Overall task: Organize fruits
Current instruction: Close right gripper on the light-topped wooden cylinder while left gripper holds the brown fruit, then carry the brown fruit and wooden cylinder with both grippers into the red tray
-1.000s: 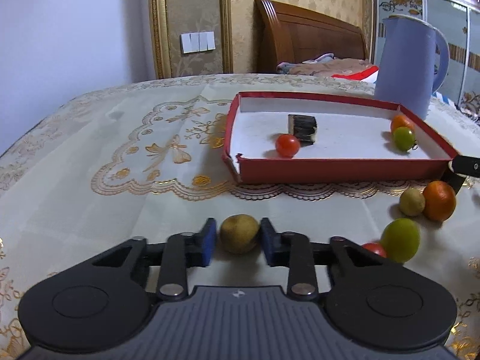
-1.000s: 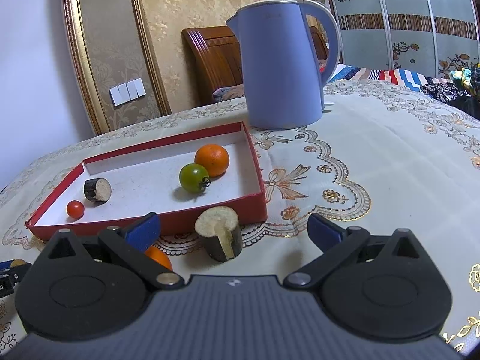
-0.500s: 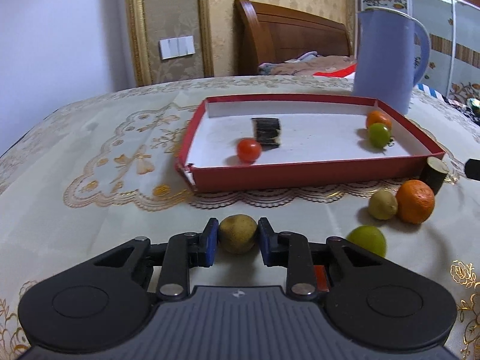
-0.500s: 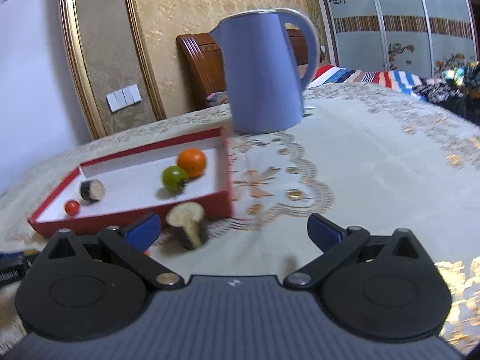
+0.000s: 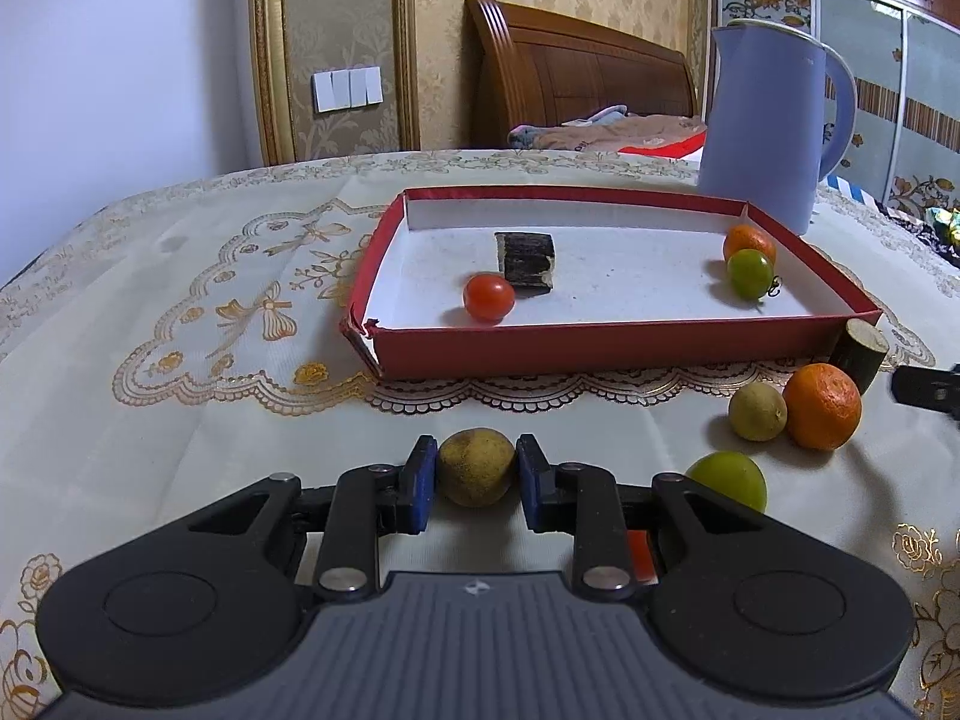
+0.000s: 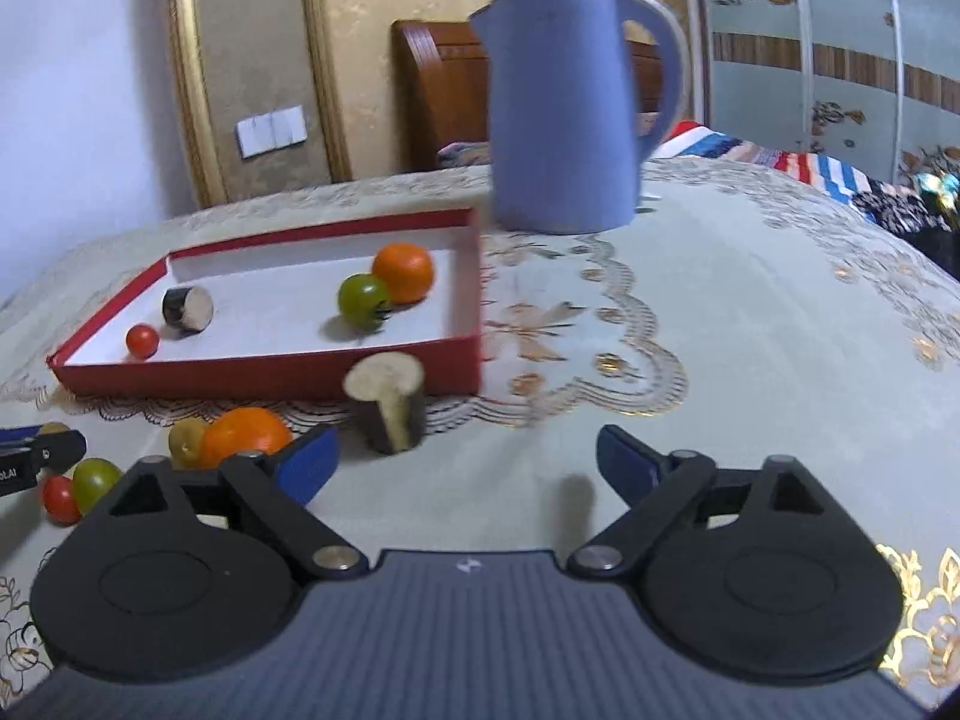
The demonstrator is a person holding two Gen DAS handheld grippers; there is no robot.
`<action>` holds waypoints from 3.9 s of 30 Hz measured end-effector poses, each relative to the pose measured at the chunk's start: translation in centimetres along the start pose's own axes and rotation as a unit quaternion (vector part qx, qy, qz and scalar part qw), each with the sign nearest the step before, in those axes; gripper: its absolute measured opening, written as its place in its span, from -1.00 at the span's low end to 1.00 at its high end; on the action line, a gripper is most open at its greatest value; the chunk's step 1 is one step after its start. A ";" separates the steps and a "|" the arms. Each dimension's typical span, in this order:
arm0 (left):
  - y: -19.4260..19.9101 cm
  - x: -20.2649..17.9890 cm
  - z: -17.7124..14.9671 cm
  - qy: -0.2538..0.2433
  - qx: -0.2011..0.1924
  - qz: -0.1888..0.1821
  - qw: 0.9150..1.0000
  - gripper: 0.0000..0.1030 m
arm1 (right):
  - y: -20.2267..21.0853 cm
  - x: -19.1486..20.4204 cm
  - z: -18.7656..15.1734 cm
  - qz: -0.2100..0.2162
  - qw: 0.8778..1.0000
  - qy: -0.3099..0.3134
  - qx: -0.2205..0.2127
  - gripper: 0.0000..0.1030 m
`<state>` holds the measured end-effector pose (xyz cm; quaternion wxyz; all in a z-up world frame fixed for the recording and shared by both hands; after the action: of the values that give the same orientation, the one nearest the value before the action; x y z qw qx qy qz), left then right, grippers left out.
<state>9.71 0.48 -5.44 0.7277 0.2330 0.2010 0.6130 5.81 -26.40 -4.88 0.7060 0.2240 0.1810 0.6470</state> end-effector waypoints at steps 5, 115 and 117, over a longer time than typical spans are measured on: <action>0.0 0.0 0.0 0.000 0.000 0.000 1.000 -0.47 | -1.0 0.7 0.2 -0.008 1.000 0.005 0.013 0.62; -1.3 -1.9 5.8 -0.007 -0.025 0.004 1.000 -0.47 | -1.2 4.0 5.1 0.001 0.999 0.037 -0.030 -0.43; -1.7 -2.1 6.3 -0.009 -0.025 0.007 1.000 -0.47 | -1.8 4.4 5.4 0.006 0.999 0.037 -0.026 -0.43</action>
<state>14.34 -2.44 -1.32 0.7307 0.2216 0.1770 0.6210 10.73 -22.61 -1.21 0.7008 0.1821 0.1886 0.6634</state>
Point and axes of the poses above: each gripper's, at about its wrist camera, not at the fingertips, and y roughly against the way its jaws point, x to its left, z to its top, the point moved 10 cm from there along -y, roughly the way its jaws point, and after that the axes turned 3 degrees about -z, right-handed, at the moved point
